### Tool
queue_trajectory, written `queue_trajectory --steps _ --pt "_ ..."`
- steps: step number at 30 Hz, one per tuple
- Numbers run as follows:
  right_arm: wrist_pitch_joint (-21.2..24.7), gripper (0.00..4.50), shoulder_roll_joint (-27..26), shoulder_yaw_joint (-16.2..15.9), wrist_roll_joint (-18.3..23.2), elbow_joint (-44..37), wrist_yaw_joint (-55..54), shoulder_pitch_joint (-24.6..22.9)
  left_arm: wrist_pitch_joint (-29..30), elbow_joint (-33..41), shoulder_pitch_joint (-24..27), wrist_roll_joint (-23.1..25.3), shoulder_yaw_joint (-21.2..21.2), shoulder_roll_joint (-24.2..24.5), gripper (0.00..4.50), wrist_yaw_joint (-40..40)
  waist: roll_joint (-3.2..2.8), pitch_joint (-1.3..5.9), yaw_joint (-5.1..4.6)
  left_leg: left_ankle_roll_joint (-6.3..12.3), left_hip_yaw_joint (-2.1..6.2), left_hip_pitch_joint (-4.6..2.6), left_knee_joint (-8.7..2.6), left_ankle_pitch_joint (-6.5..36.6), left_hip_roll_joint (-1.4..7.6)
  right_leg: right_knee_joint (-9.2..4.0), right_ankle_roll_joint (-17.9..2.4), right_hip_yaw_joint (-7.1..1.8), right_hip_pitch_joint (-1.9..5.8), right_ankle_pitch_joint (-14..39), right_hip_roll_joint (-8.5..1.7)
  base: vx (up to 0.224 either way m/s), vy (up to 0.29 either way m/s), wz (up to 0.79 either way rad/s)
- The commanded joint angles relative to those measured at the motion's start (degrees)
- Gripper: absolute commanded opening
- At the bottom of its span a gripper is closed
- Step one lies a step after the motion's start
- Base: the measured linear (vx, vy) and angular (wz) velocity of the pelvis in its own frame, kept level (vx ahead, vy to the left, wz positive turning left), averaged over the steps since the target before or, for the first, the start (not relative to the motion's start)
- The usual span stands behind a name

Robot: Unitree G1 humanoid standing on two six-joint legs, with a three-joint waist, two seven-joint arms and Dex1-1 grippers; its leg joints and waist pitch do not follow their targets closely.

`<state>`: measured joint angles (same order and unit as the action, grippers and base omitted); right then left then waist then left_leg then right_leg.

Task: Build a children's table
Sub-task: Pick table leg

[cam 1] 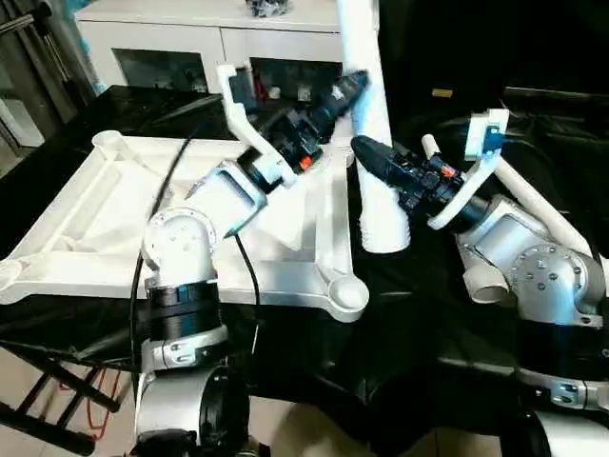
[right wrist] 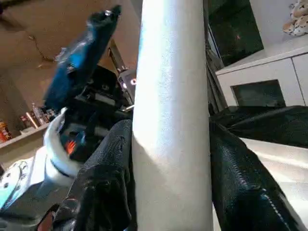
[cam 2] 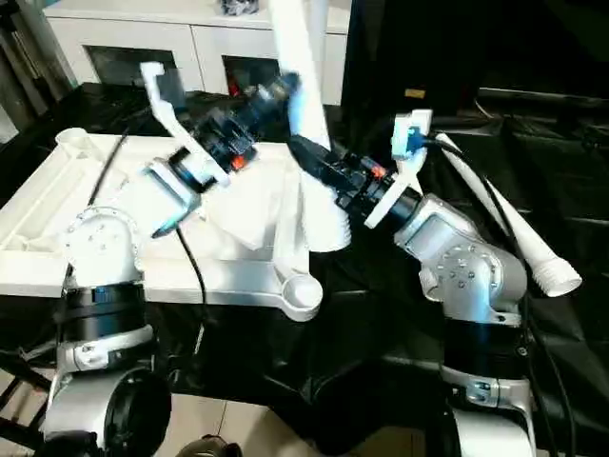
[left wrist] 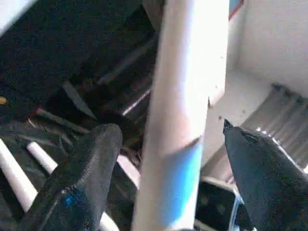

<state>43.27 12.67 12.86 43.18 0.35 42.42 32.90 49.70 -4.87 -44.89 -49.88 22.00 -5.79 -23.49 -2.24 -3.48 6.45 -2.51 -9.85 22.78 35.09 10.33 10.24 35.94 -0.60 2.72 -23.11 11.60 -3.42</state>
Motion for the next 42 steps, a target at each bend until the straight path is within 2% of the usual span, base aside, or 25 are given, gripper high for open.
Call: queue_trajectory --steps 1,2,3,6,9,11,12,13,14,15,17,18,20,22,25,28,31,34,42 --pt "0.3 1.83 0.7 -0.2 0.5 -1.8 0.4 -0.2 -0.2 -0.2 -0.6 -0.8 -0.3 0.2 3.83 0.5 1.02 4.52 -0.05 2.78 0.67 -0.97 -3.39 2.9 2.14 -4.33 -10.8 -2.25 3.35 5.3 -4.06 0.0 0.0 0.0" --pt "0.0 1.83 1.2 -1.7 -0.4 -2.3 0.6 -0.5 -0.1 0.4 -0.4 -1.3 -1.0 0.2 3.83 0.3 0.98 4.56 0.0 2.86 0.66 -0.99 -3.34 2.5 2.11 -4.23 -10.9 -2.26 3.39 4.6 -4.07 0.0 0.0 0.0" --pt "0.0 1.83 1.2 -1.8 -0.5 -2.4 0.6 -0.5 -0.1 0.5 -0.4 -1.3 -1.0 0.2 3.83 0.3 1.01 4.55 0.02 2.86 0.66 -0.98 -3.34 2.5 2.12 -4.24 -10.9 -2.25 3.41 4.5 -4.08 0.0 0.0 0.0" --pt "-1.4 1.83 1.4 -5.4 -4.1 -2.9 0.2 -0.8 0.0 1.3 0.0 -0.1 -3.4 0.1 3.83 0.0 1.08 4.55 -0.03 2.9 0.66 -0.93 -3.31 2.2 2.14 -4.15 -11.1 -2.25 3.37 3.9 -4.07 0.0 0.0 0.0" --pt "-4.4 1.83 0.9 -10.0 -10.2 -1.3 -2.9 -0.2 0.1 1.5 0.0 0.9 -4.9 -0.4 3.83 0.4 1.1 4.44 -0.17 2.4 0.68 -0.91 -3.44 3.2 2.19 -4.36 -10.6 -2.28 3.4 5.7 -4.22 0.0 0.0 0.0" --pt "-5.8 1.83 0.3 -11.6 -13.4 0.4 -5.6 0.6 0.3 1.7 0.1 0.7 -5.2 -0.6 3.83 0.6 0.99 4.45 -0.36 1.6 0.71 -0.97 -3.43 3.4 2.17 -4.35 -10.3 -2.31 3.31 6.6 -4.21 0.0 0.0 0.0" --pt "-7.0 1.83 -0.1 -12.7 -15.9 1.7 -7.8 1.3 0.3 1.9 0.1 1.0 -5.4 -0.7 3.56 1.2 1.06 4.41 -0.56 1.57 0.72 -0.93 -3.48 3.5 2.13 -4.37 -10.4 -2.29 3.33 6.7 -4.1 0.0 0.0 0.0" --pt "-7.8 1.83 -0.6 -13.3 -17.8 2.9 -10.1 2.1 0.0 2.0 0.1 1.7 -5.6 -0.7 3.56 2.1 0.96 4.41 -0.75 1.24 0.73 -1.03 -3.52 3.7 2.19 -4.36 -10.5 -2.28 3.19 6.8 -4.1 0.0 0.0 0.0" --pt "-7.8 1.82 -0.6 -13.3 -17.8 2.9 -10.1 2.1 0.0 2.0 0.1 1.7 -5.6 -0.7 3.49 2.1 0.93 4.4 -0.87 1.07 0.76 -1.09 -3.55 4.0 2.22 -4.36 -10.6 -2.26 3.08 7.0 -4.1 0.0 0.0 0.0" --pt "-8.7 1.82 -0.7 -14.4 -19.6 3.8 -11.9 2.7 -0.5 1.8 0.0 2.5 -5.9 -0.7 3.44 3.3 1.05 4.33 -0.93 0.94 0.64 -1.08 -3.54 4.4 2.09 -4.48 -10.6 -2.34 3.27 7.3 -4.12 0.0 0.0 0.0" --pt "-10.8 1.82 -0.8 -16.6 -23.1 4.4 -13.9 3.2 -1.7 1.1 -0.5 4.4 -5.9 -1.0 3.31 6.9 1.0 4.39 -0.91 0.49 0.65 -1.15 -3.51 4.0 2.19 -4.34 -10.7 -2.41 3.15 6.2 -4.05 0.0 0.0 0.0" --pt "-12.5 1.82 -1.7 -19.0 -27.1 4.9 -17.2 3.8 -2.8 0.2 -1.1 6.0 -5.1 -2.0 3.09 11.7 1.02 4.43 -0.88 0.57 0.63 -1.2 -3.46 4.0 2.2 -4.28 -10.7 -2.45 3.16 5.6 -4.02 0.0 0.0 0.0" --pt "-14.7 1.82 -2.3 -21.4 -31.1 5.9 -19.8 4.4 -3.7 0.1 -1.4 7.5 -5.1 -2.8 3.01 14.4 1.15 4.56 -1.08 0.76 0.73 -0.98 -3.41 2.9 2.14 -3.99 -10.7 -2.41 3.38 3.0 -4.0 0.0 0.0 0.0" --pt "-15.6 1.81 -3.1 -22.5 -32.5 6.3 -20.7 4.7 -4.9 0.2 -1.2 9.1 -5.8 -3.1 2.71 15.4 1.23 4.56 -1.32 1.3 0.67 -0.82 -3.3 2.4 1.97 -3.92 -10.7 -2.41 3.52 2.3 -4.08 0.0 0.0 0.0" --pt "-15.6 1.81 -4.2 -23.2 -32.5 6.0 -21.0 5.0 -5.9 0.3 -0.7 11.1 -7.3 -3.1 2.58 15.7 1.34 4.54 -1.42 2.26 0.69 -0.85 -3.3 2.5 2.06 -3.86 -10.8 -2.44 3.52 1.8 -3.99 0.0 0.0 0.0" --pt "-16.0 1.81 -4.7 -23.8 -33.0 5.8 -21.3 5.4 -7.0 0.6 0.3 14.7 -11.2 -1.4 2.28 15.2 1.35 4.53 -1.42 2.45 0.7 -0.99 -3.3 2.6 2.2 -3.8 -10.7 -2.46 3.41 1.5 -3.97 0.0 0.0 0.0" --pt "-16.6 1.81 -5.2 -23.7 -33.8 5.7 -21.7 5.6 -8.1 0.5 1.0 16.3 -12.4 -1.3 2.12 16.1 1.43 4.43 -1.48 2.33 0.69 -1.0 -3.37 2.8 2.25 -3.77 -10.9 -2.49 3.4 1.5 -4.03 0.0 0.0 0.0" --pt "-17.0 1.81 -5.4 -23.7 -33.9 4.5 -21.3 6.0 -9.8 -0.2 1.9 19.5 -15.0 0.0 2.06 16.0 1.44 4.49 -1.46 2.38 0.69 -1.0 -3.31 2.7 2.25 -3.69 -11.1 -2.53 3.43 1.0 -4.03 0.0 0.0 0.0" --pt "-17.1 1.81 -5.4 -25.0 -33.8 0.2 -18.4 5.7 -12.6 -1.4 3.6 23.2 -17.7 0.6 1.9 15.0 1.44 4.49 -1.5 2.45 0.66 -0.98 -3.24 2.6 2.19 -3.6 -11.5 -2.53 3.5 0.5 -4.05 0.0 0.0 0.0"
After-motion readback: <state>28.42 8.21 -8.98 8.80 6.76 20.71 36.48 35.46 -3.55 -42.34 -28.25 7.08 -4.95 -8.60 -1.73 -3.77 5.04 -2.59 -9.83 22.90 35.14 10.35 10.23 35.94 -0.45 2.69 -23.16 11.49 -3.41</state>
